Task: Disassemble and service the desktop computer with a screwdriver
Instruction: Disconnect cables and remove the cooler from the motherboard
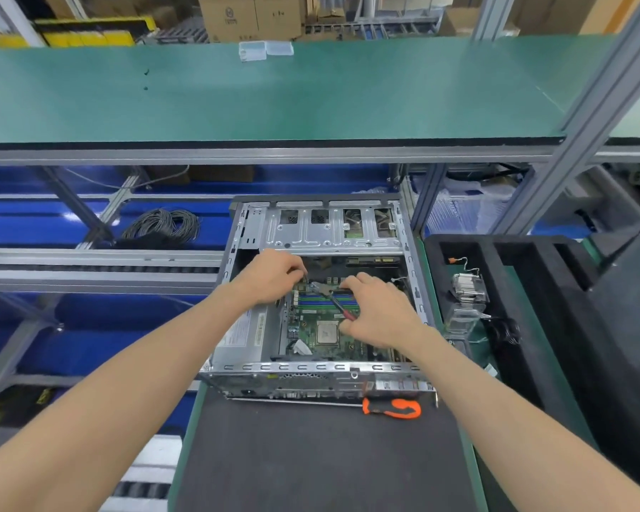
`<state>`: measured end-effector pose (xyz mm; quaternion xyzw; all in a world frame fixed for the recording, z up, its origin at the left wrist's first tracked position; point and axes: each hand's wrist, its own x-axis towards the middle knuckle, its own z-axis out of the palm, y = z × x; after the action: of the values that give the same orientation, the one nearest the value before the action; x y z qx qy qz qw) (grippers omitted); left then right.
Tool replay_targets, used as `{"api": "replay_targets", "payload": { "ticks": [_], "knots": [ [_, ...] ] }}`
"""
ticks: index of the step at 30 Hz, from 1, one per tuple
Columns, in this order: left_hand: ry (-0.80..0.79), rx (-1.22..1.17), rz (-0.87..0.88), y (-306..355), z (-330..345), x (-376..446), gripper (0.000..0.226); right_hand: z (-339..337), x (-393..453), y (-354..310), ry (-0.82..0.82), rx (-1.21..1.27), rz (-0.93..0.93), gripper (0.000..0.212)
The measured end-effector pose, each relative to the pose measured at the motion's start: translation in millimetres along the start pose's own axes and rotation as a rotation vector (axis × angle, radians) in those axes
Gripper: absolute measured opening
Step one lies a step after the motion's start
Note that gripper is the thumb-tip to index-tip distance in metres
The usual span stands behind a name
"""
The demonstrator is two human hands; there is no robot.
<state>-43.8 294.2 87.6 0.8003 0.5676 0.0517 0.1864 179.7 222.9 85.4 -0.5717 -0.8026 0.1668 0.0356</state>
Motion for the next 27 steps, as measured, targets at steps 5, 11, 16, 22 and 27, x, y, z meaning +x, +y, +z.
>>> {"api": "replay_targets", "payload": {
  "ticks": [5,11,16,22,27],
  "knots": [
    [0.100,-0.156,0.002,13,-6,-20,0.024,-16,-19,-11,0.032,-0.006,-0.125,0.061],
    [0.129,-0.154,0.004,20,-8,-50,0.027,-11,-61,-33,0.151,-0.063,-0.296,0.061],
    [0.085,-0.066,0.029,21,-3,-69,0.030,12,-99,-49,0.202,-0.083,-0.412,0.057],
    [0.078,0.027,0.045,23,8,-81,0.031,58,-126,-61,0.079,-0.137,-0.502,0.063],
    [0.073,0.082,0.060,19,15,-81,0.033,100,-129,-54,-0.119,-0.135,-0.443,0.064]
  ]
}}
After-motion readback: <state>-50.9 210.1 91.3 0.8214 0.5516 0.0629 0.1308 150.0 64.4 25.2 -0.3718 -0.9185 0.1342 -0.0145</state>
